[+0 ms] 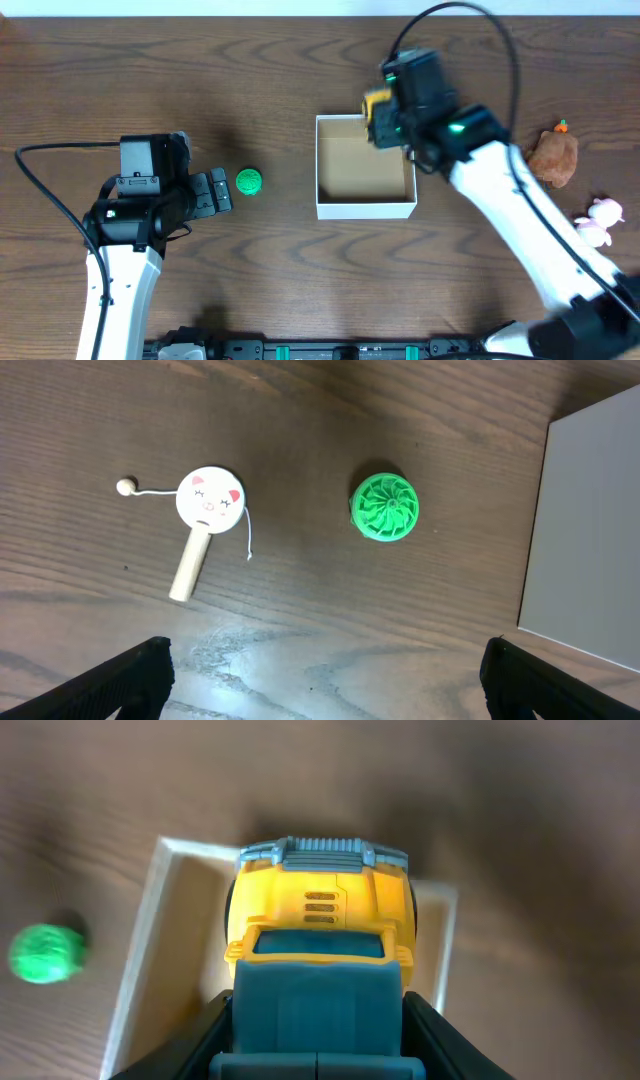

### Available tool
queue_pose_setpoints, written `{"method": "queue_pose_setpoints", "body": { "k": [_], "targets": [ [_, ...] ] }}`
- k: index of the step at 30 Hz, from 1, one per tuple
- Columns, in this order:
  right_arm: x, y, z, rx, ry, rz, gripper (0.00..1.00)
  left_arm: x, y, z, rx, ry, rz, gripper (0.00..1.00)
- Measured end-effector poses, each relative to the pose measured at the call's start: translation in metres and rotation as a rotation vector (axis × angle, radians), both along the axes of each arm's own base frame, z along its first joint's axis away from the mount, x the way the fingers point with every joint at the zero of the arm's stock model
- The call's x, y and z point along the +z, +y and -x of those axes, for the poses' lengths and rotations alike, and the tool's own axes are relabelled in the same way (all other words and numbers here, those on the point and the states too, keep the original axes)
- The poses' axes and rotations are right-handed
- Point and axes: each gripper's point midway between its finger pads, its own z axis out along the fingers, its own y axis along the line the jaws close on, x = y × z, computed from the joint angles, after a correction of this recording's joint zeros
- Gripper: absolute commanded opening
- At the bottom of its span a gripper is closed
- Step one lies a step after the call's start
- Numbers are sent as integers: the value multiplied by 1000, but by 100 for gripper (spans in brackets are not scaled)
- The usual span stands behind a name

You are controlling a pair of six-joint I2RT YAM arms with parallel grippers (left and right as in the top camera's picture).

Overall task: Pack container
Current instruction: 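Carry the truck into the white box and release it, then move the right gripper to the brown plush bear and grasp it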

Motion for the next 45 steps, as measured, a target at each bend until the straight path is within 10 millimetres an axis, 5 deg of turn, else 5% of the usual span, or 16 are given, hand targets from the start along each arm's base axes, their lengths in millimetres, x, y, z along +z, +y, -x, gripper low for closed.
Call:
{"method": "queue_pose_setpoints", "body": {
  "k": [6,7,9,12,16,21,25,29,32,38,45],
  "targets": [
    [-72,-7,9,-114,192,78,8,0,0,1,0,4,0,98],
    [-77,-8,9,-122,204,86,27,0,0,1,0,4,0,98],
    [-86,-8,8,-136,221,92,44,0,0,1,0,4,0,98],
    [-86,-6,3,-134,201,85,74,-1,0,1,0,5,0,98],
    [-82,-3,-5,-99,162,88,91,-1,0,1,0,5,0,98],
    [-64,-3,-13,-57,125,105,98,-1,0,1,0,5,0,98],
    [-23,-20,-25,-99,56,88,99,-1,0,1,0,5,0,98],
    [33,-91,-37,-269,-44,59,99,-1,0,1,0,7,0,98],
    [47,-155,-32,-416,-40,73,99,-1,0,2,0,8,0,98],
    [17,-246,-7,-631,94,109,99,-1,0,2,0,8,0,98],
    [-44,-285,13,-729,237,144,99,-1,0,2,0,8,0,98]
  ]
}}
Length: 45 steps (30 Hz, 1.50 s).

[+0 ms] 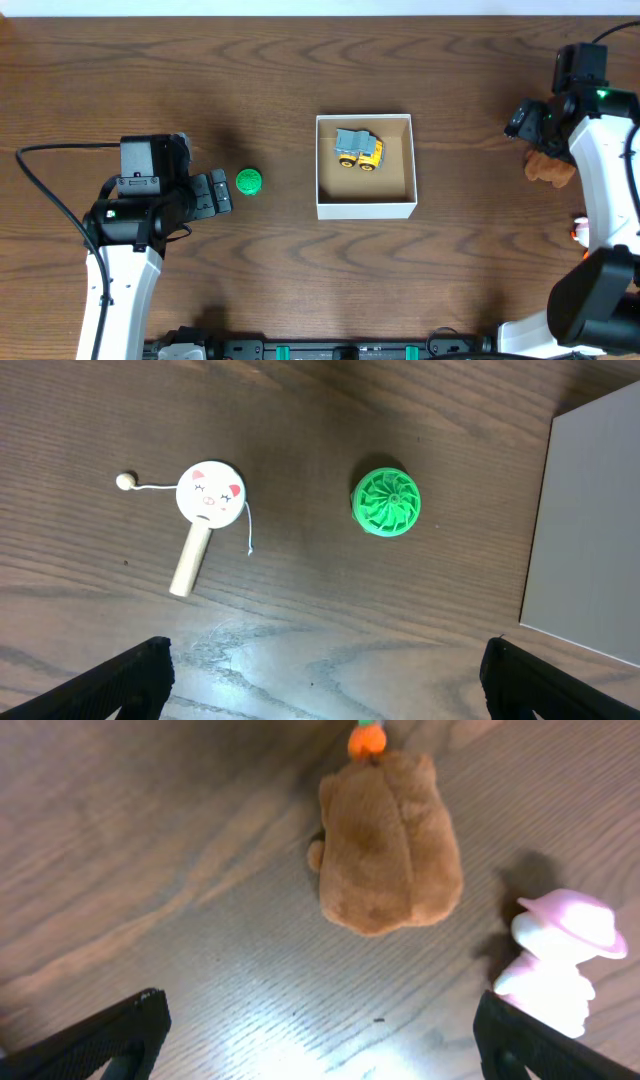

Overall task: Pack container
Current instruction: 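Move the right gripper to the brown plush bear and grasp it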

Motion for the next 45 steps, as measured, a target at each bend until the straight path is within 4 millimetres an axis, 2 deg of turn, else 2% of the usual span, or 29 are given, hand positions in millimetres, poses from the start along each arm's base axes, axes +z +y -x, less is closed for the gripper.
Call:
{"method": "queue_pose_setpoints", "body": {
  "k": [3,19,30,37,43,45],
  "targets": [
    [-10,-1,-1,-4,4,2,99,0,0,0,0,0,0,98],
    [-9,-33,7,-89,-6,7,99,0,0,0,0,0,0,98],
    [-10,-78,9,-176,-50,16,99,0,0,0,0,0,0,98],
    [-52,-85,-3,-131,12,-11,99,0,0,0,0,0,0,98],
    [-101,-77,-9,-60,97,-81,99,0,0,0,0,0,0,98],
    [-113,-74,-8,-46,124,-101,91,0,0,0,0,0,0,98]
  ]
}}
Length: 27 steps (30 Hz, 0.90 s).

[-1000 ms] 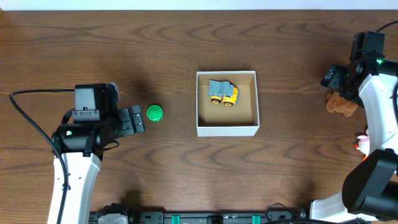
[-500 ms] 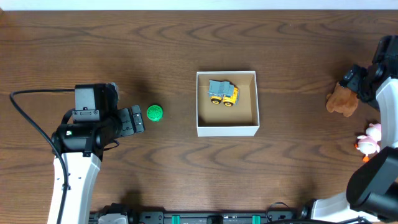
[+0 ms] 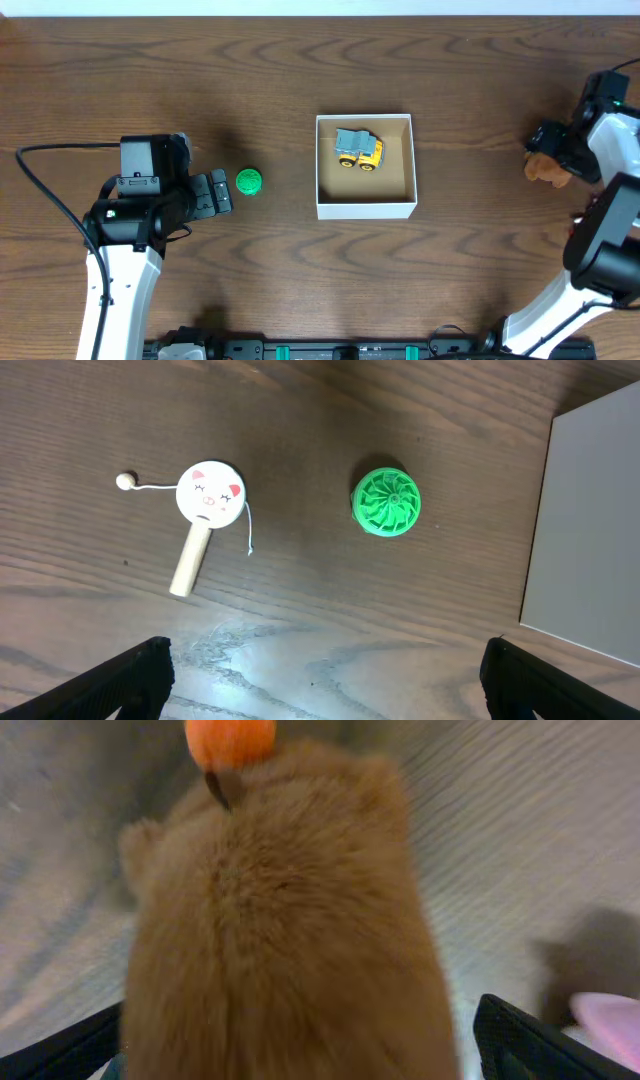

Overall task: Pack container
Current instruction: 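Move the right gripper to the brown plush bear and grasp it, then lower the bear into the box beside the truck and release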

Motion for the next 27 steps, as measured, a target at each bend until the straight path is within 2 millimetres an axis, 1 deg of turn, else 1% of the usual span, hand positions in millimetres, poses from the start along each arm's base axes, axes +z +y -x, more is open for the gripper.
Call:
{"method": "queue_pose_setpoints", "body": {
  "k": [1,2,3,4,5,9,12,14,16,17,18,19,21,23,24,26,27],
  "targets": [
    [-4,1,1,9,10,-8,85,0,0,0,0,0,0,98],
    [-8,3,2,15,22,-18,74,0,0,0,0,0,0,98],
    [-9,4,3,23,26,-22,58,0,0,0,0,0,0,98],
    [-9,5,3,24,26,-27,56,0,0,0,0,0,0,98],
    [-9,5,3,27,26,-28,49,0,0,0,0,0,0,98],
    [-8,6,3,32,26,-32,10,0,0,0,0,0,0,98],
    [3,9,2,40,6,-25,9,0,0,0,0,0,0,98],
    [21,15,-3,58,-34,-9,10,0,0,0,0,0,0,98],
    [46,26,-10,89,-91,14,10,0,0,0,0,0,0,98],
    [76,43,-17,135,-163,35,10,0,0,0,0,0,0,98],
    [94,57,-22,169,-206,41,10,0,0,0,0,0,0,98],
    [105,68,-23,196,-232,44,11,0,0,0,0,0,0,98],
    [129,101,-26,279,-291,38,11,0,0,0,0,0,0,98],
    [145,139,-29,379,-335,22,11,0,0,0,0,0,0,98],
    [149,159,-29,431,-346,8,11,0,0,0,0,0,0,98],
    [150,199,-27,529,-346,-22,12,0,0,0,0,0,0,98],
    [148,212,-25,563,-338,-34,12,0,0,0,0,0,0,98]
  ]
}}
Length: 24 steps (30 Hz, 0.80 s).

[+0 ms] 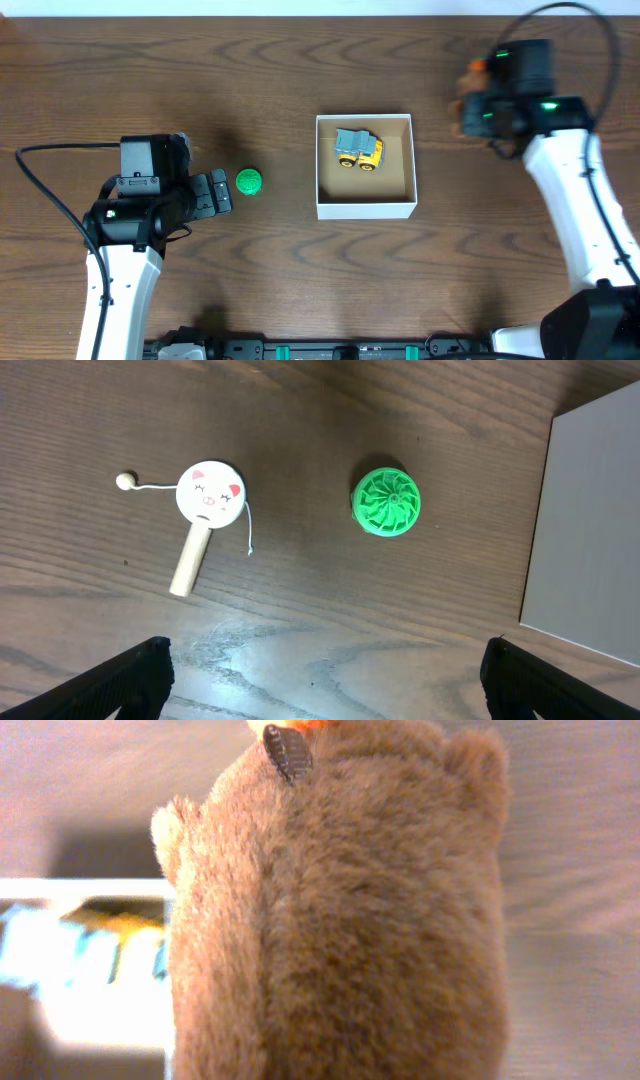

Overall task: Pack container
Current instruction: 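Lower the bear into the box beside the truck and release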

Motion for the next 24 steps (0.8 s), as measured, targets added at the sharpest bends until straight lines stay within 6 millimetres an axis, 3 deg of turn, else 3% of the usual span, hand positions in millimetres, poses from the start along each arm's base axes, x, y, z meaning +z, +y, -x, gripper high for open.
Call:
{"method": "queue_pose_setpoints", "body": {
  "k": [6,9,20,24],
  "targets": [
    [-11,84,17,189,33,0,12,0,0,0,0,0,0,98],
    [-12,105,24,213,32,5,12,0,0,0,0,0,0,98],
    [-18,124,41,217,70,13,15,0,0,0,0,0,0,98],
    [-29,127,48,216,95,8,16,0,0,0,0,0,0,98]
  ]
}}
